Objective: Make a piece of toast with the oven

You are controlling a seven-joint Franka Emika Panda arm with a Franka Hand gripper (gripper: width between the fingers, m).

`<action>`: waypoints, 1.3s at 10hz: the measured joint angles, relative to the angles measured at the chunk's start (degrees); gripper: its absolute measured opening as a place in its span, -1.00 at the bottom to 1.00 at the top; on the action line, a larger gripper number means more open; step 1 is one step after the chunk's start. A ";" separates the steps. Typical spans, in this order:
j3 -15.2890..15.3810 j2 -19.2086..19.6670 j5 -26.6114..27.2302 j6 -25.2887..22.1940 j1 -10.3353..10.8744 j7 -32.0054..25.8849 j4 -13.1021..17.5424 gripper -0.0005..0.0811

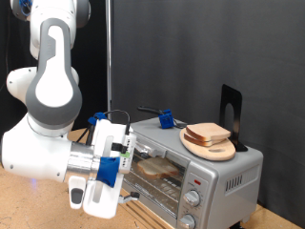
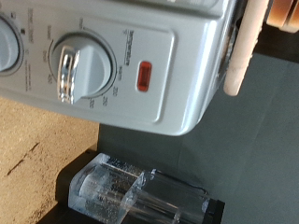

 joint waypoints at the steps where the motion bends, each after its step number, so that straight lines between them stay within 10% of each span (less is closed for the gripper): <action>1: -0.03 0.04 -2.25 -0.65 -0.01 0.23 0.08 0.68; 9: -0.25 11.91 -13.49 -13.17 -2.92 12.03 19.44 0.68; 13: 0.03 13.33 -13.27 -17.66 -3.35 12.10 20.85 0.68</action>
